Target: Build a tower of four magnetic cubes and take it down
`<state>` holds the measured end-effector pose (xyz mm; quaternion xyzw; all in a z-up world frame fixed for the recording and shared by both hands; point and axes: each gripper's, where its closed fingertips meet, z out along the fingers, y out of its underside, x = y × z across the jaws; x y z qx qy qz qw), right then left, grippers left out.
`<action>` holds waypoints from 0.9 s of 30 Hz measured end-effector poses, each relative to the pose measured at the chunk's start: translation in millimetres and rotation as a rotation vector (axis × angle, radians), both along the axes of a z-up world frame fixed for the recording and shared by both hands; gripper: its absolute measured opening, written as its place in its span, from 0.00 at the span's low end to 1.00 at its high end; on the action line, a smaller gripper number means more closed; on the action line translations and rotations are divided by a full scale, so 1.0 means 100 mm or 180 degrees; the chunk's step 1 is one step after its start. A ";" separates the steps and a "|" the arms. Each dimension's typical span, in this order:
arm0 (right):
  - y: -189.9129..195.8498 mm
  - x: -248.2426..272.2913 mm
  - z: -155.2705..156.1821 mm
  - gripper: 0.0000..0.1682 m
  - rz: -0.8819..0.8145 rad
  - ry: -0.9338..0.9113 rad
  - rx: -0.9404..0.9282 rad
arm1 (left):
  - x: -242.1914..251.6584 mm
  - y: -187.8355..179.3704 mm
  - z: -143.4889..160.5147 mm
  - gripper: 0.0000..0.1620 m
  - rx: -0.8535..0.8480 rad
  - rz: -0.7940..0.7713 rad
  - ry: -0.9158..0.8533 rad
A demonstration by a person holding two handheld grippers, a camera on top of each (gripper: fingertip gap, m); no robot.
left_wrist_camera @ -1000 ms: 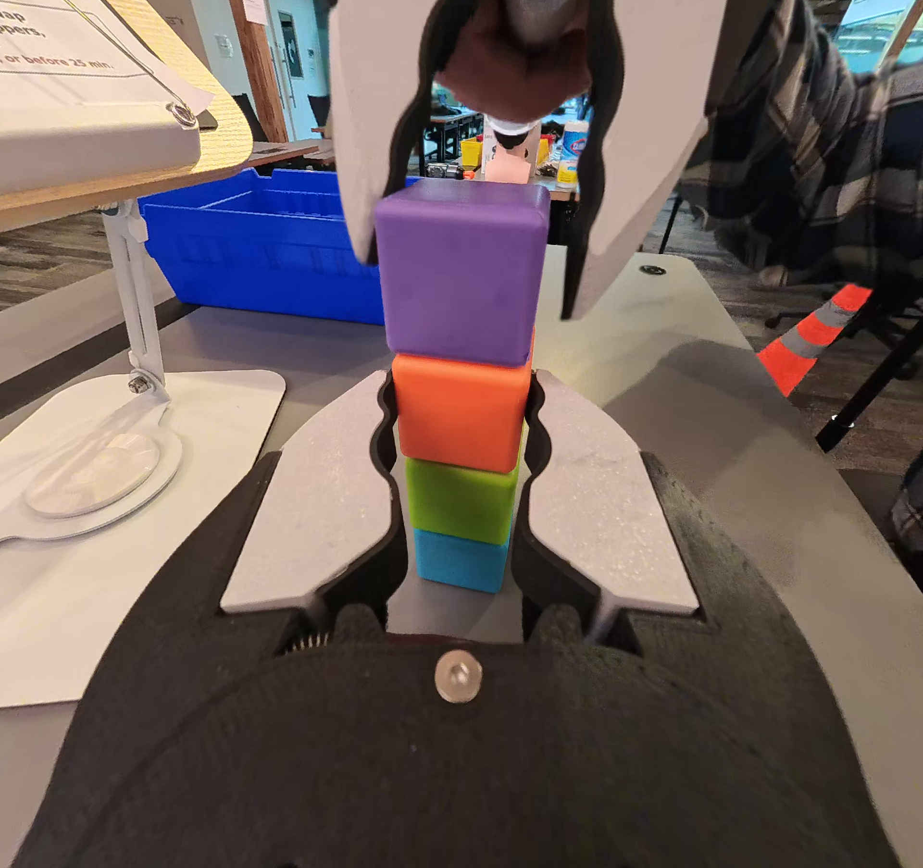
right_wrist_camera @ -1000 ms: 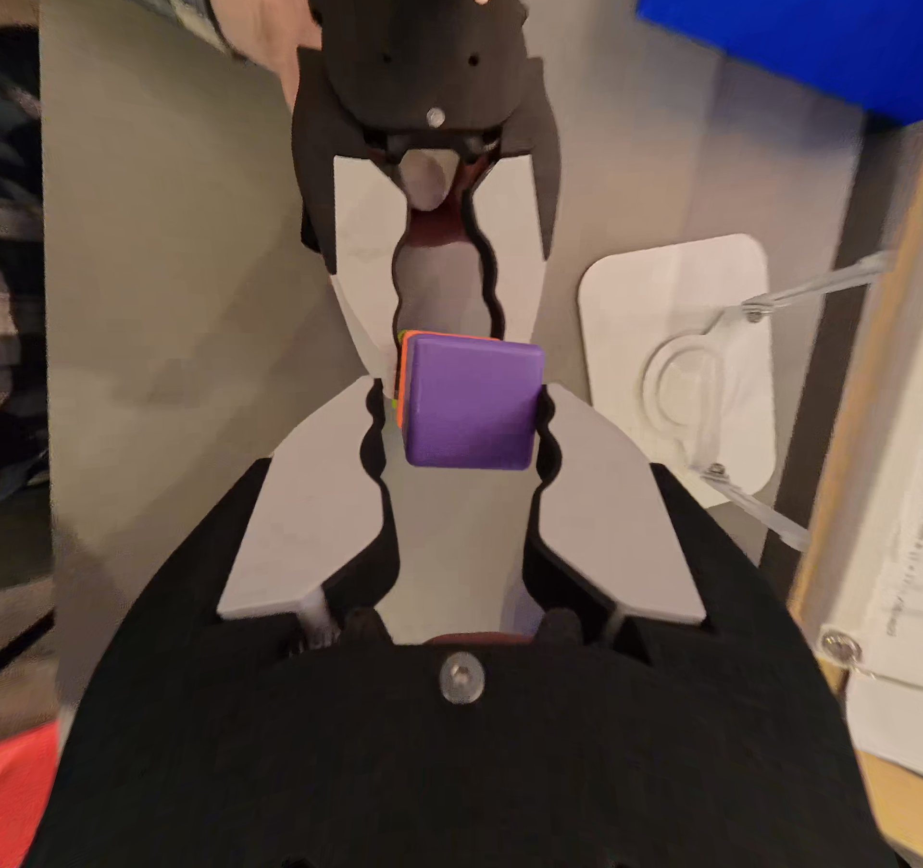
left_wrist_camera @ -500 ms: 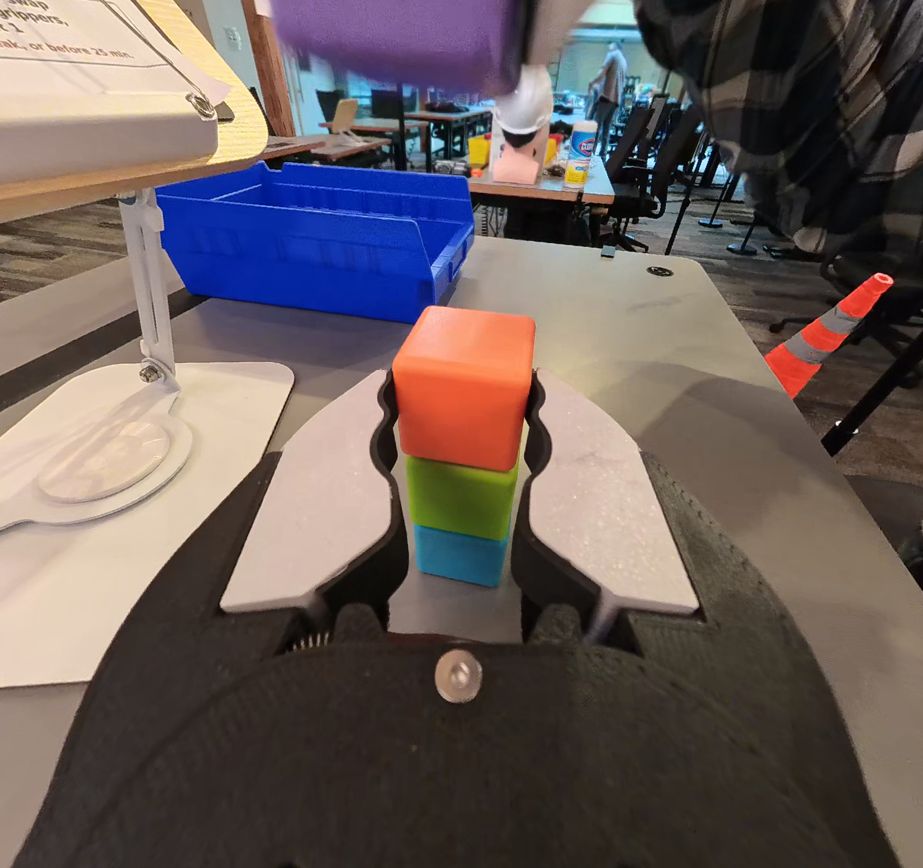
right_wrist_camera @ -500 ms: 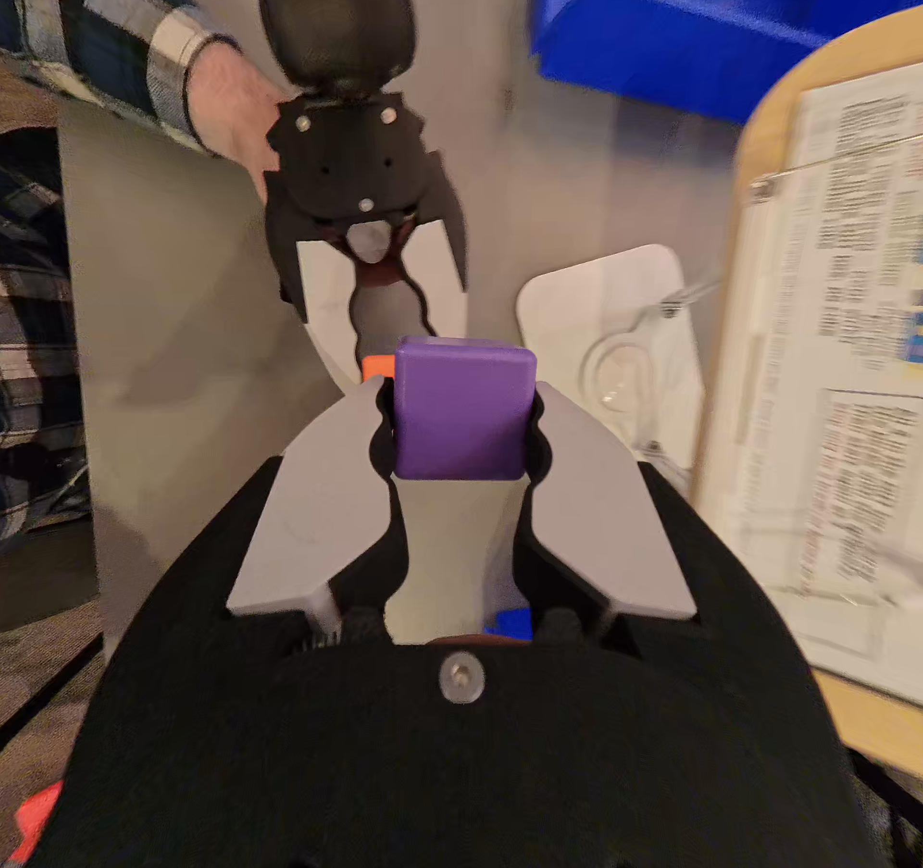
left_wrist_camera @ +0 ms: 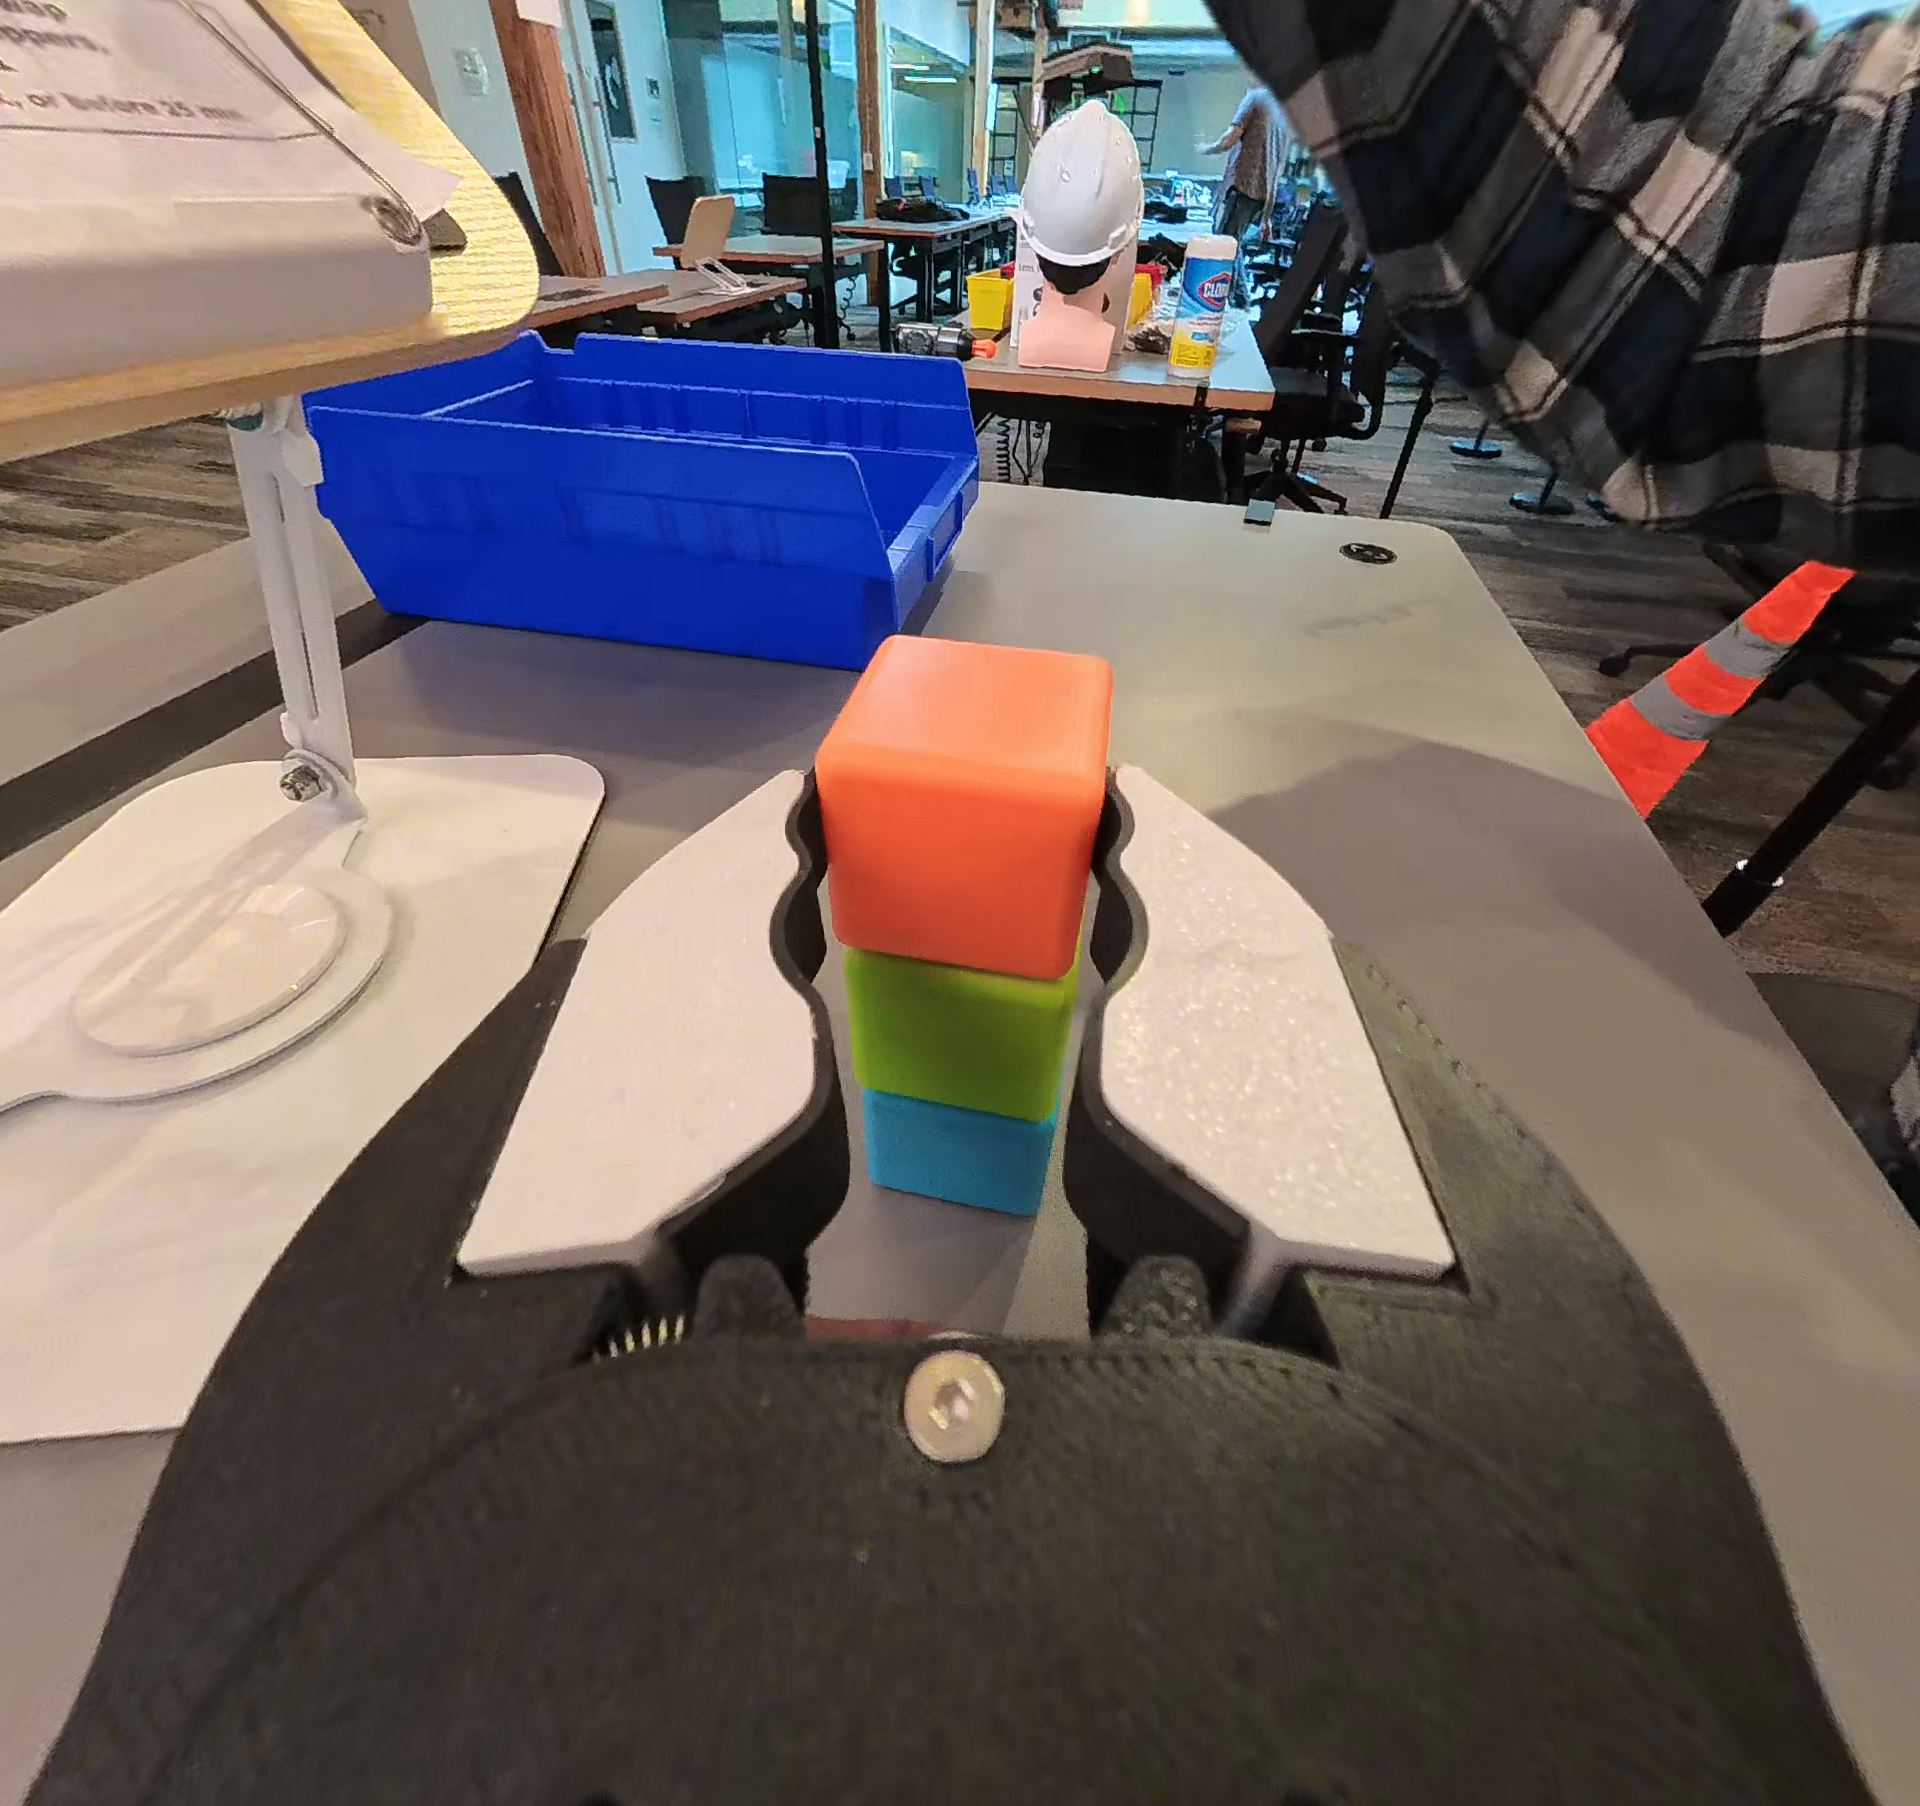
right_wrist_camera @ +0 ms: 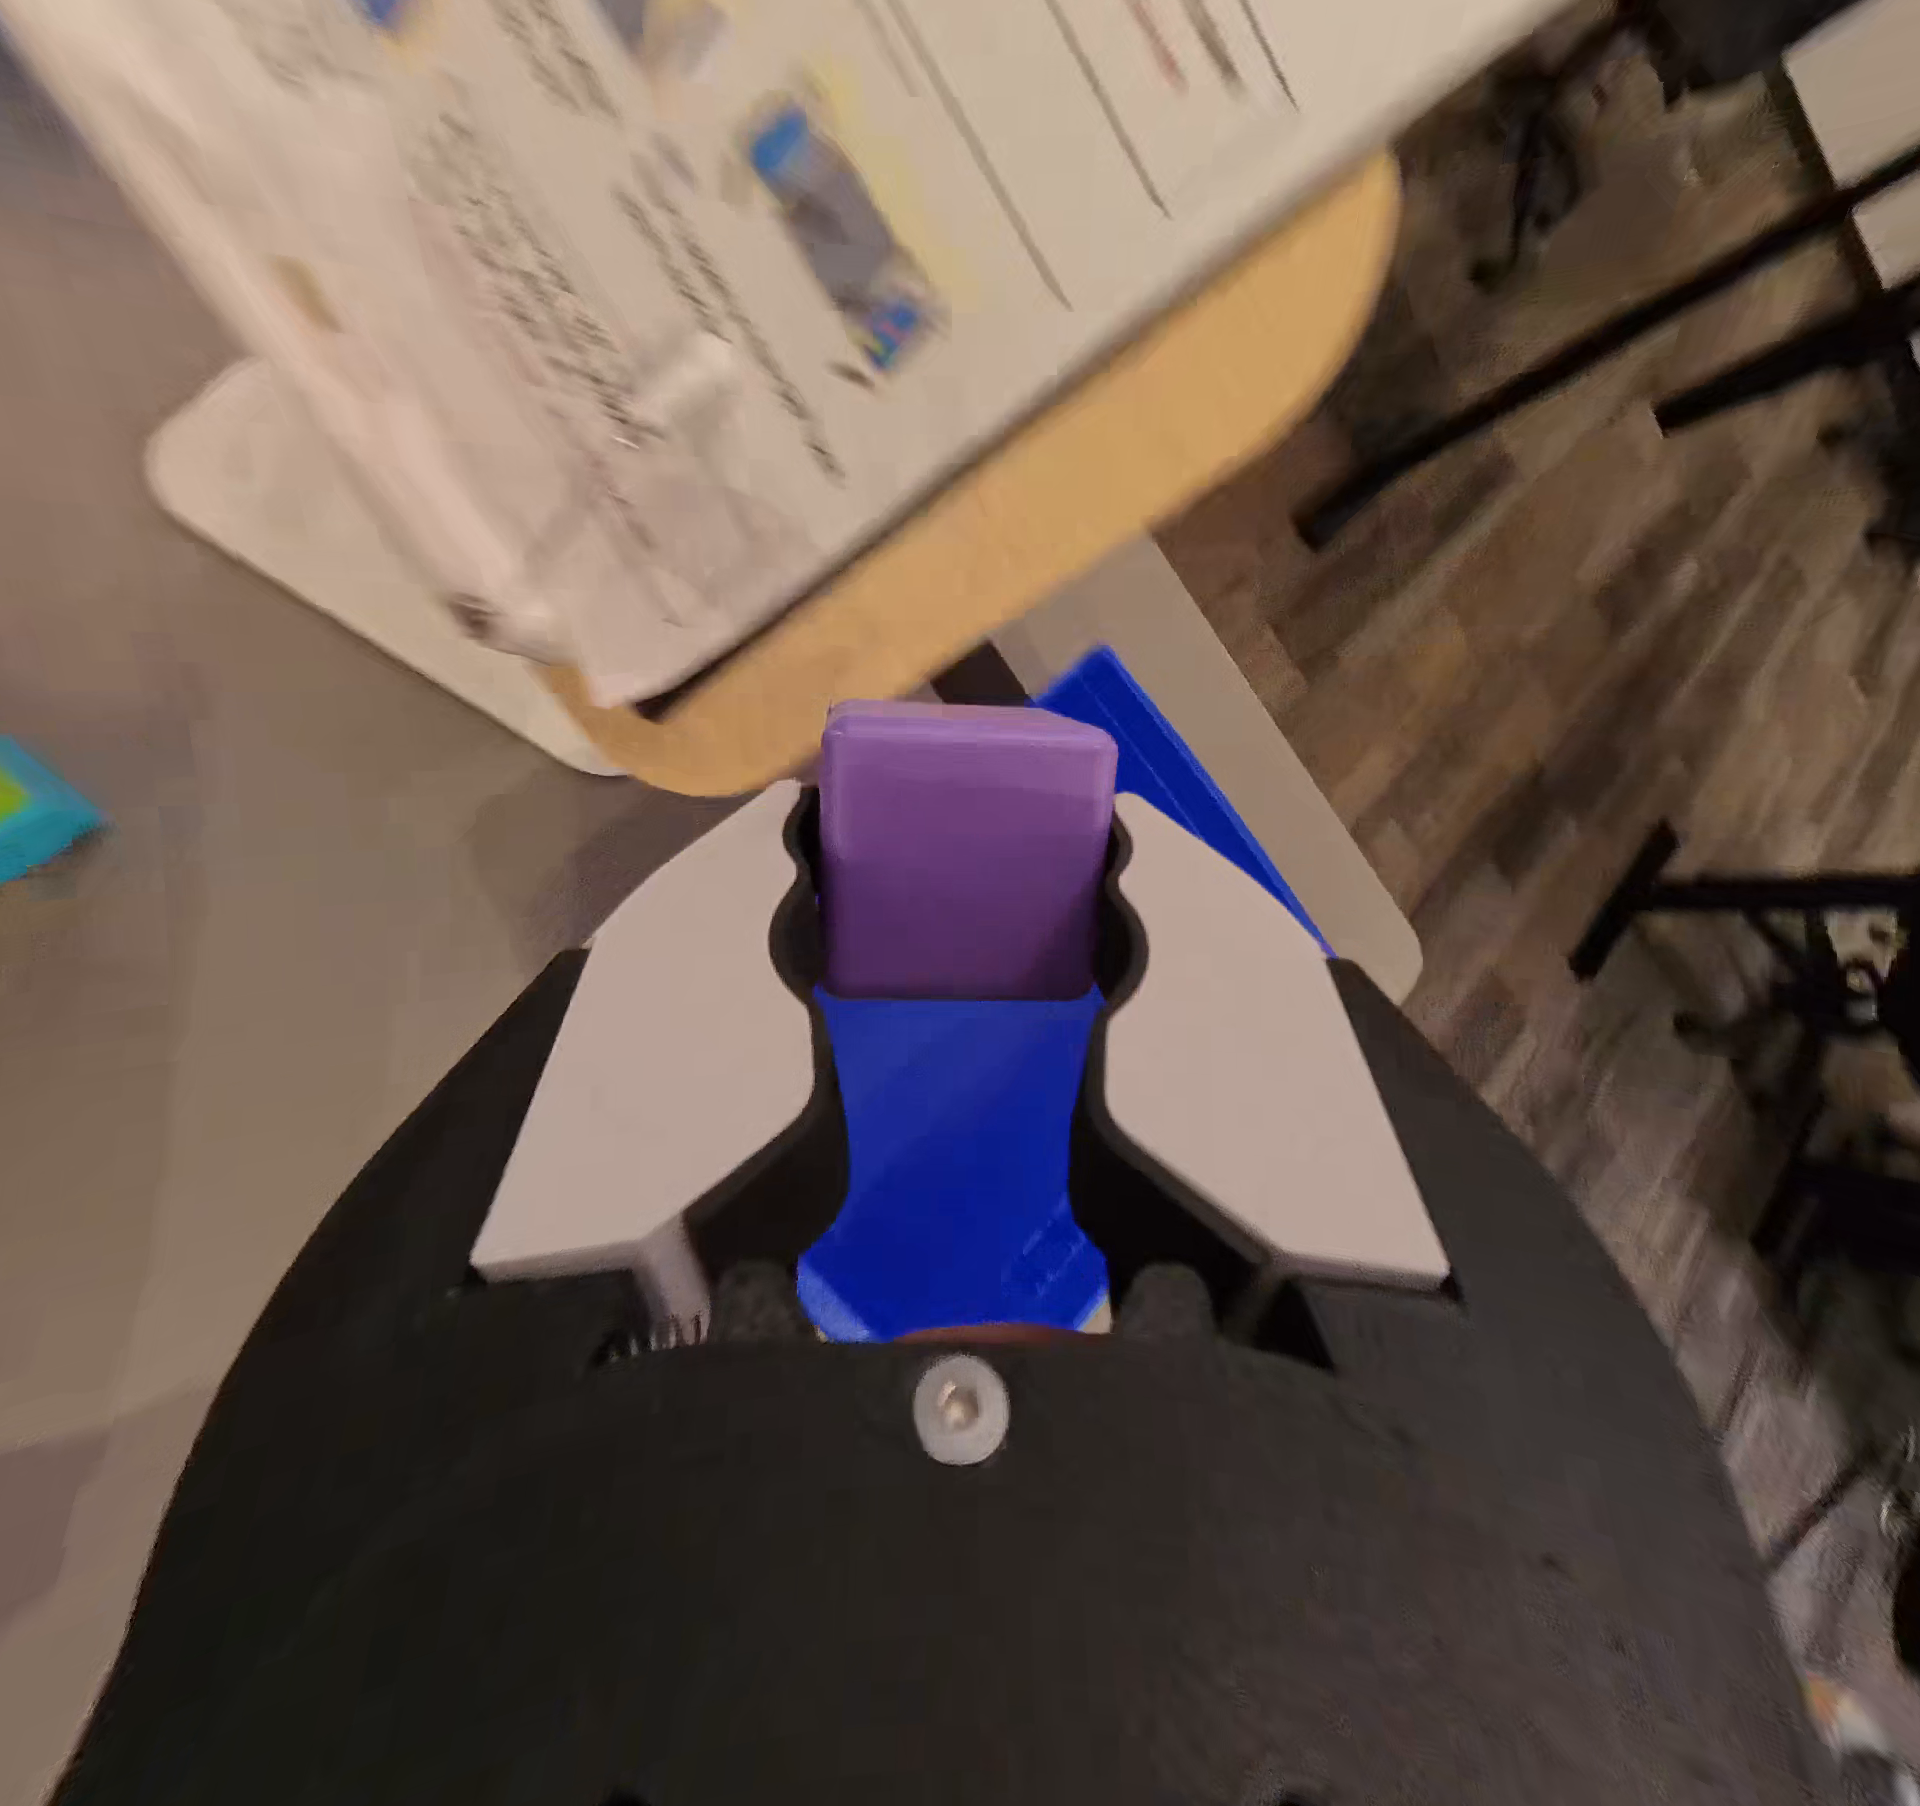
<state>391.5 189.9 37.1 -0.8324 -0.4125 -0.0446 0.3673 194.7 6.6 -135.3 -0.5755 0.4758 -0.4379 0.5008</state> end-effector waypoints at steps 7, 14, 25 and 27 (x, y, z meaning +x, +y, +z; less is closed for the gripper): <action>0.58 0.70 -0.92 0.30 -0.0583 0.0010 -0.0478 | 0.01 -0.01 0.00 0.30 0.0008 -0.0020 0.0012; 0.91 0.91 -1.82 0.30 -0.0781 0.0072 -0.0884 | 0.01 -0.02 0.00 0.30 0.0019 -0.0028 0.0026; 1.16 0.93 -2.50 0.30 -0.0833 -0.0166 -0.1161 | 0.03 -0.05 0.00 0.30 0.0061 -0.0061 0.0056; 1.16 0.90 -2.60 0.31 -0.0808 -0.0180 -0.1243 | 0.03 -0.04 0.00 0.30 0.0060 -0.0062 0.0055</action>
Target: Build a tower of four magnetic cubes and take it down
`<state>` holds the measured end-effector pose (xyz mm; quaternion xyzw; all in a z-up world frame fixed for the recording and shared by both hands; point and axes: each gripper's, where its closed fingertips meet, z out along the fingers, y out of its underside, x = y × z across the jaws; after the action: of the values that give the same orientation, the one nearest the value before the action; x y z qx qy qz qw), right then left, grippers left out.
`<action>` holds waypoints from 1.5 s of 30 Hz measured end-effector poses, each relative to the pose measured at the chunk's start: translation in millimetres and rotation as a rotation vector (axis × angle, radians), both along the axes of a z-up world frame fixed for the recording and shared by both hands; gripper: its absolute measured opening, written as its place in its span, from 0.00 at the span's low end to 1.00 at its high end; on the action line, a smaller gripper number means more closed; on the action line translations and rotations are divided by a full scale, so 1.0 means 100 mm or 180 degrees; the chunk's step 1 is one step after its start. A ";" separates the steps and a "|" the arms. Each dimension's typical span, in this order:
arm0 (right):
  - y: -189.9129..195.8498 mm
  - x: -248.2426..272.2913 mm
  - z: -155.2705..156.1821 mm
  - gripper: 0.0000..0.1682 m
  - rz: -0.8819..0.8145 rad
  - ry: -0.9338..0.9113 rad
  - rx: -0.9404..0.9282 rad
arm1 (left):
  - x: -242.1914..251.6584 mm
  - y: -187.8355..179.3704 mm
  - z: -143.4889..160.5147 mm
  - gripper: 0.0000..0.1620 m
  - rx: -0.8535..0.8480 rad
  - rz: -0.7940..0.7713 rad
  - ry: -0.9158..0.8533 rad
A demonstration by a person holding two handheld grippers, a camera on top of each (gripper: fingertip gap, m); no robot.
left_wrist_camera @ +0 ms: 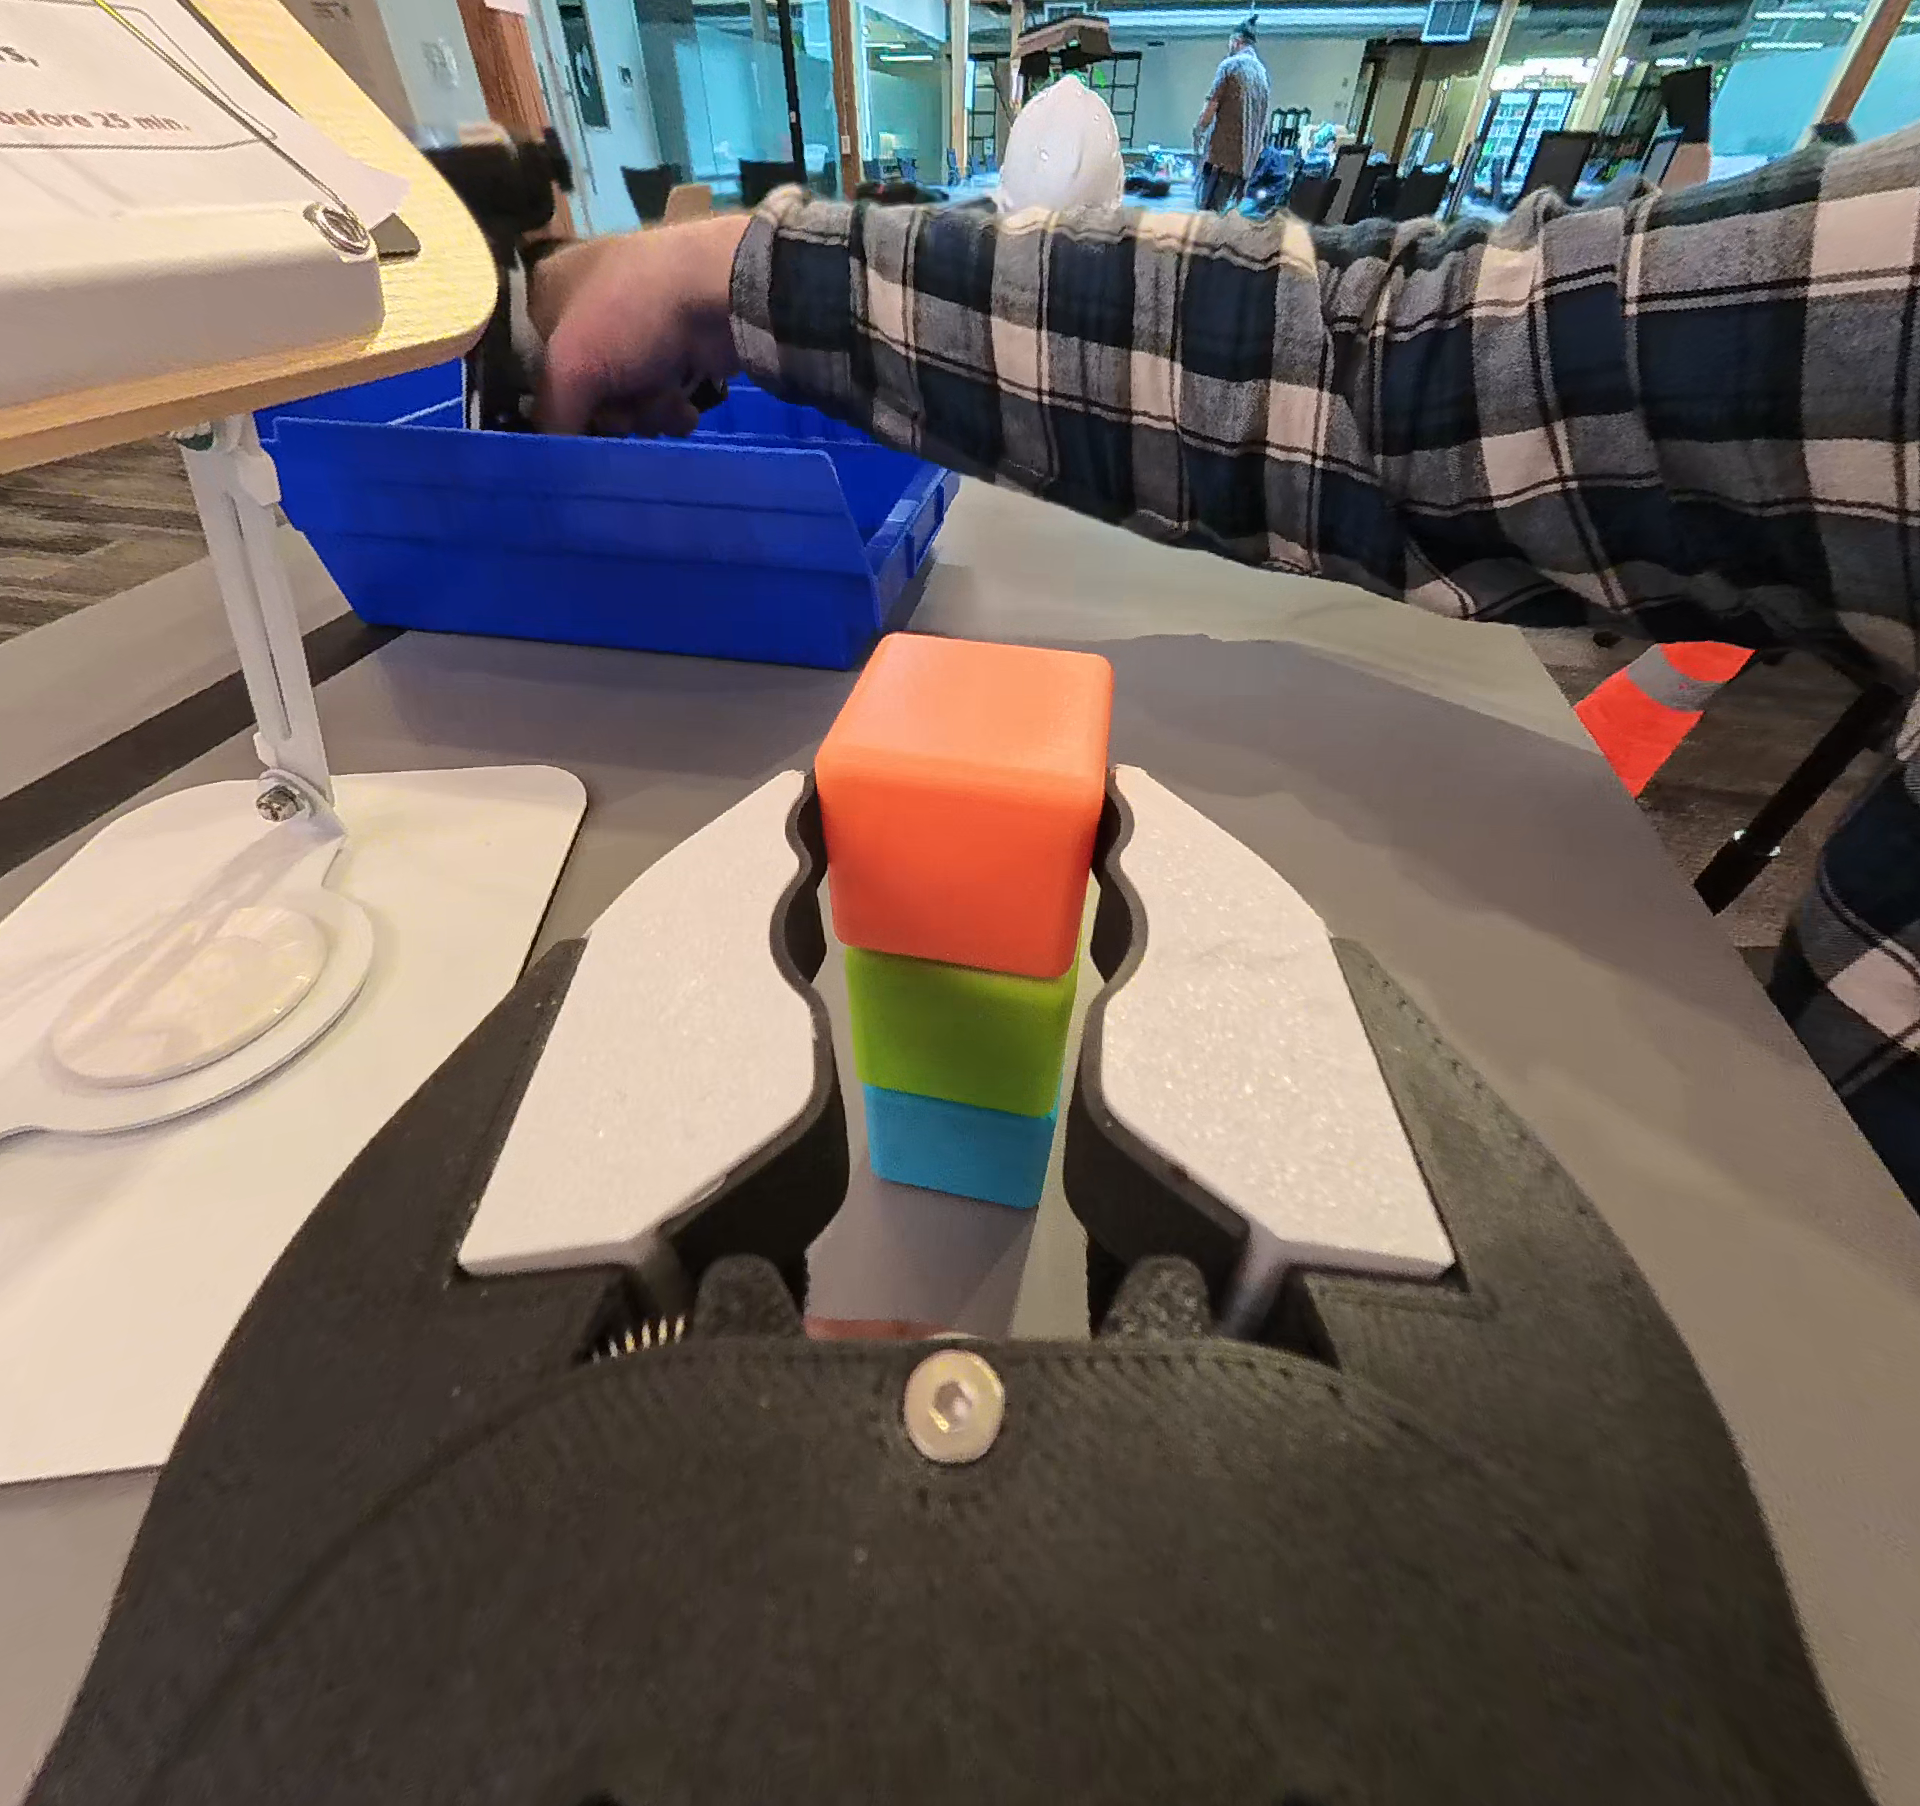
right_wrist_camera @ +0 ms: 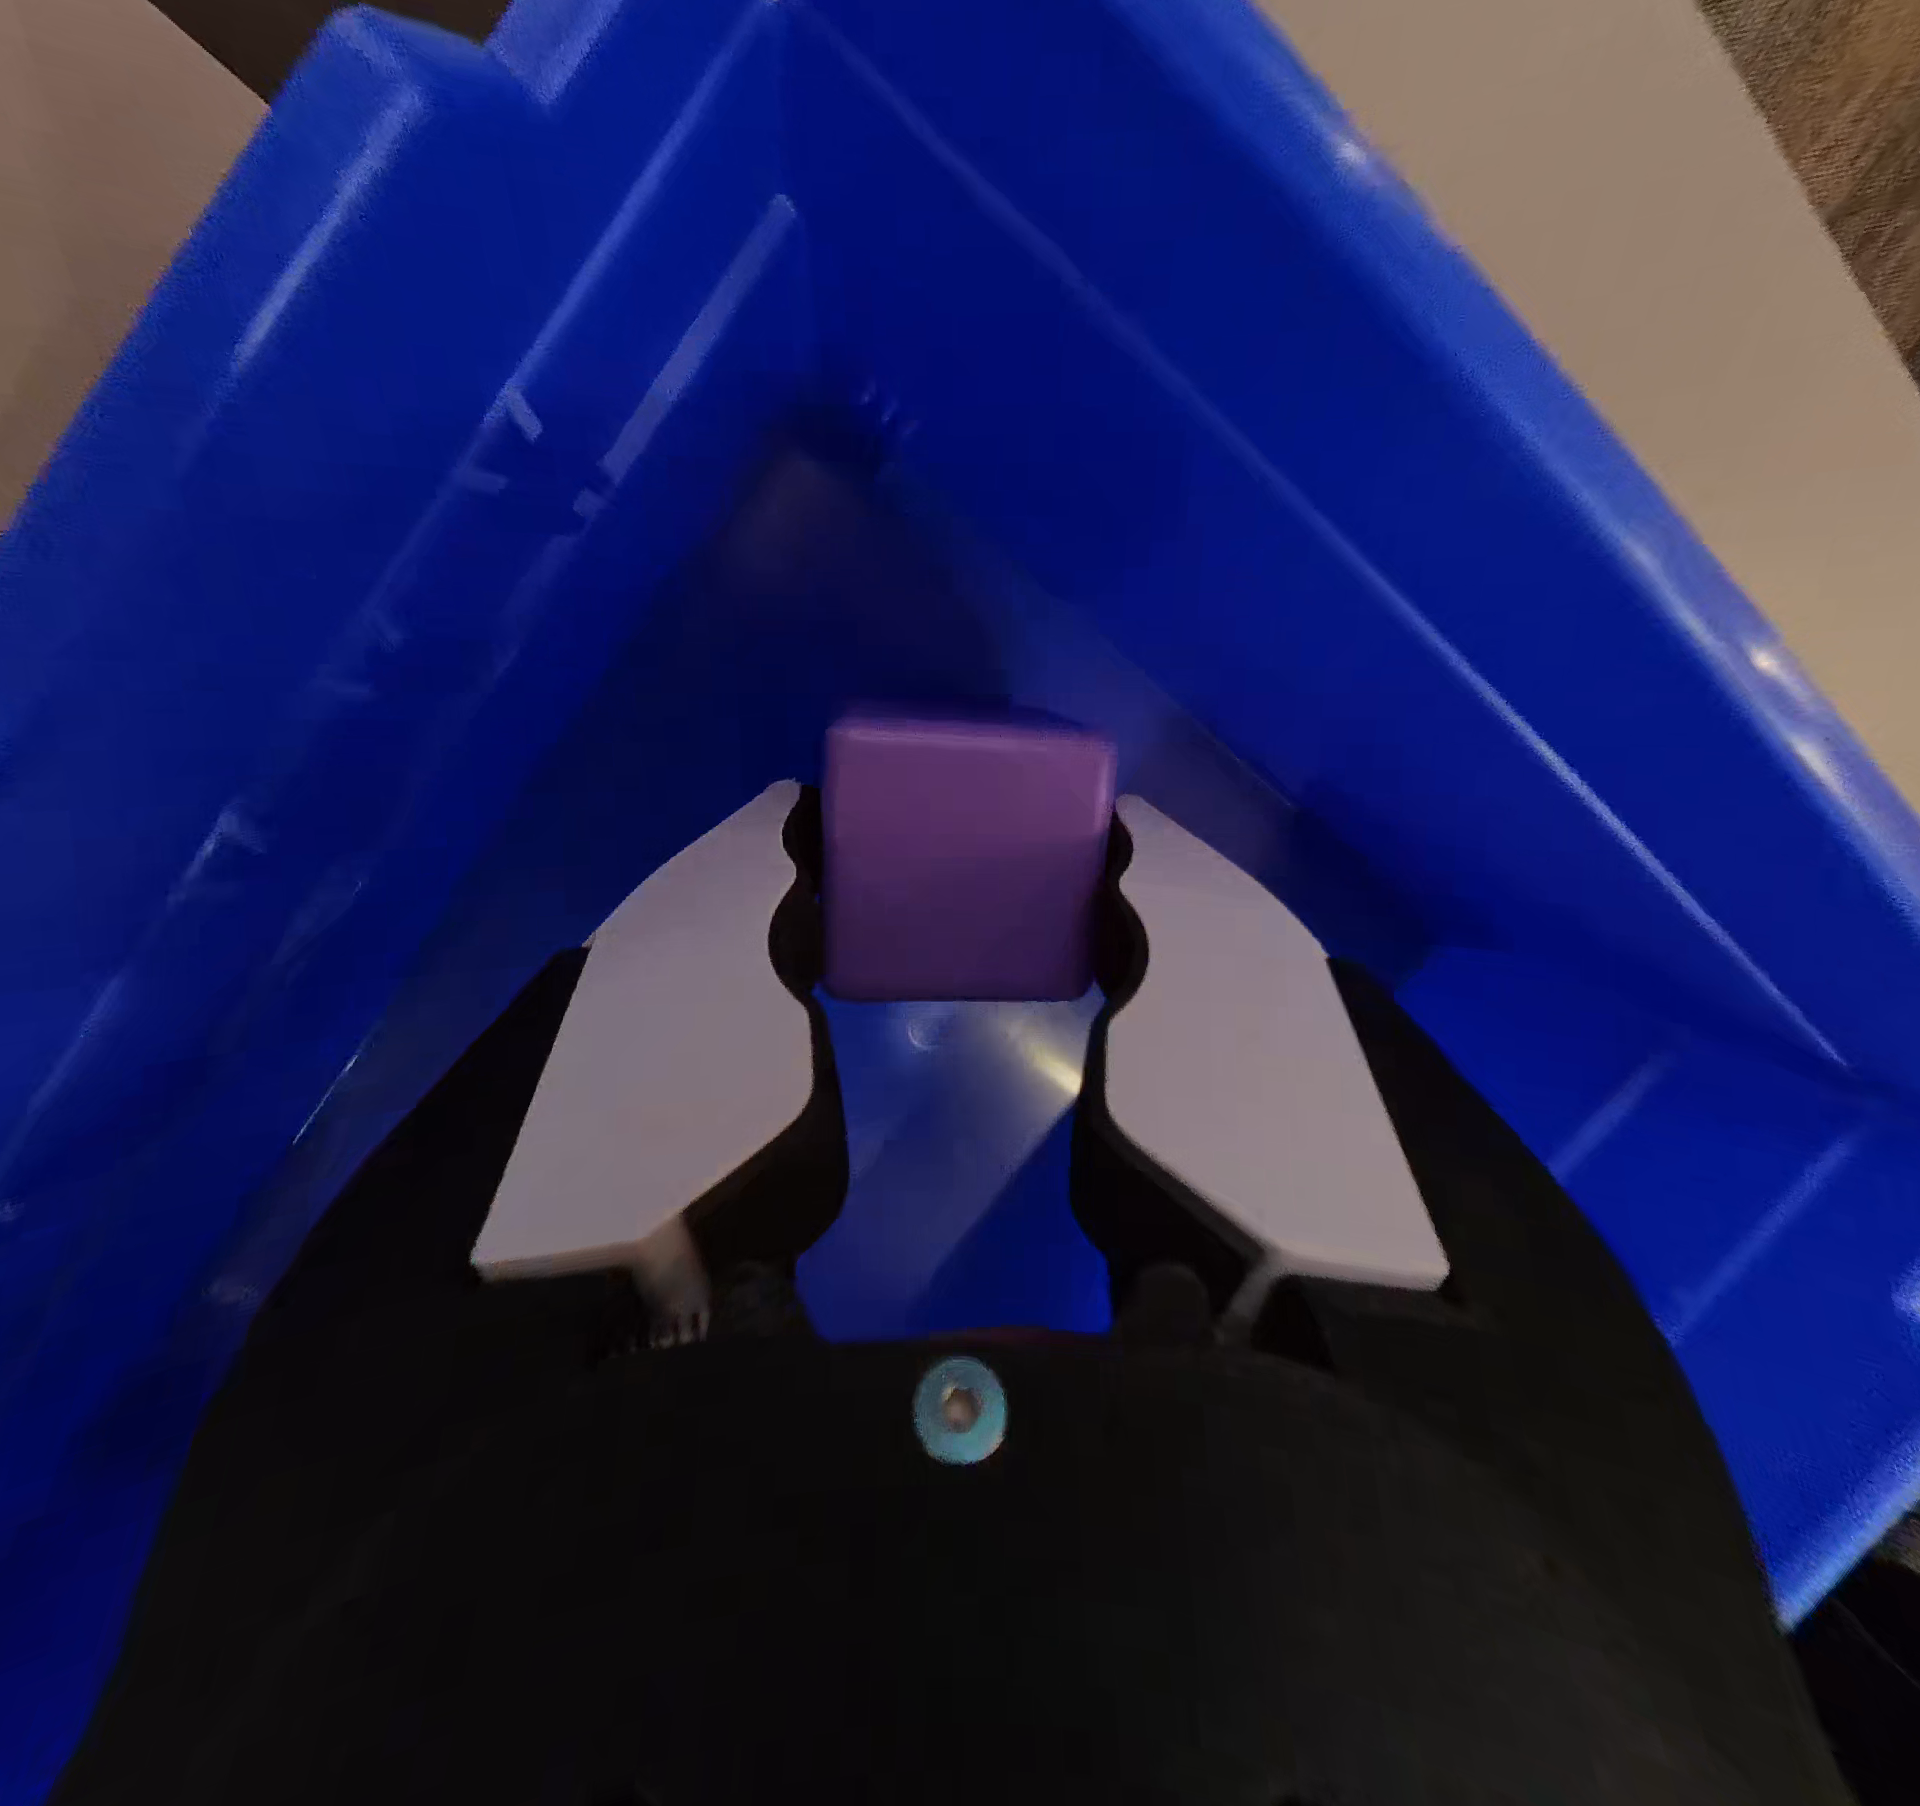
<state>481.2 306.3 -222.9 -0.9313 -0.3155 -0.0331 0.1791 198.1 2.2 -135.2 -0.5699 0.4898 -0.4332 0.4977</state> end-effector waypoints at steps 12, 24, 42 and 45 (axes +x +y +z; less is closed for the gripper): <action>-0.09 0.07 0.60 0.54 0.0016 -0.0231 0.0442 | 0.00 0.01 0.00 0.30 -0.0015 -0.0003 -0.0006; -1.63 -0.89 1.94 0.48 0.1077 -0.0505 0.1712 | 0.01 -0.01 0.02 0.30 -0.0025 -0.0012 -0.0072; -2.24 -1.57 1.88 0.47 0.1727 -0.0194 0.1749 | 0.00 -0.04 -0.44 0.38 -0.0156 -0.0104 0.0830; -2.39 -1.78 1.85 0.47 0.1974 -0.0011 0.1649 | 0.00 -0.01 -0.43 0.31 -0.0213 -0.0069 0.0786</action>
<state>303.2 67.8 -38.4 -0.7160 -0.5630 -0.0574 0.4088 198.4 1.3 -178.0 -0.6298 0.5387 -0.3812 0.4096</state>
